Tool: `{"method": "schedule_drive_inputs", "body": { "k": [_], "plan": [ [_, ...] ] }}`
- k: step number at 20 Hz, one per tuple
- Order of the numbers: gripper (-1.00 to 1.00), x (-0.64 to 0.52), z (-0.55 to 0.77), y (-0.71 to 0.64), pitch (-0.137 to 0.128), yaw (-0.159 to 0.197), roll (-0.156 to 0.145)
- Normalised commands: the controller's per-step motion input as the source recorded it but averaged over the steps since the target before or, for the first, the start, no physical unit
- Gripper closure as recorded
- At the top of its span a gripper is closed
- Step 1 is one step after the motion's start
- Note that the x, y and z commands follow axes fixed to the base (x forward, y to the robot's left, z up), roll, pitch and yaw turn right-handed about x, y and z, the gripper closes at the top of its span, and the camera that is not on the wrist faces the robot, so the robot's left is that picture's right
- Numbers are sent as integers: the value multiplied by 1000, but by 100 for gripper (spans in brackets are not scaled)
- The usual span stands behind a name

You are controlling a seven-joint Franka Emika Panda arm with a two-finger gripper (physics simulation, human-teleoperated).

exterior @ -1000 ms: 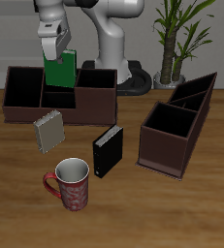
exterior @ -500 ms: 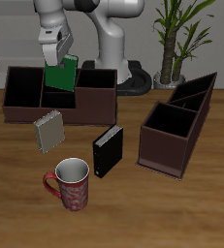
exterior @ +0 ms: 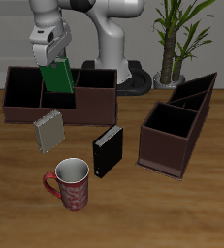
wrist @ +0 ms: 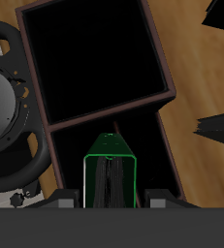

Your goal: Place the green book into the back desk caddy's back compartment

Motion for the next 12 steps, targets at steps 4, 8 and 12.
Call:
{"method": "schedule_drive_inputs", "body": {
  "k": [4, 8, 12],
  "plan": [
    [-100, 35, 313, -285, -48, -134, -79],
    [-100, -23, 324, -122, -75, -68, -32],
    [-100, -33, 245, -45, -71, -13, -23]
  ]
}}
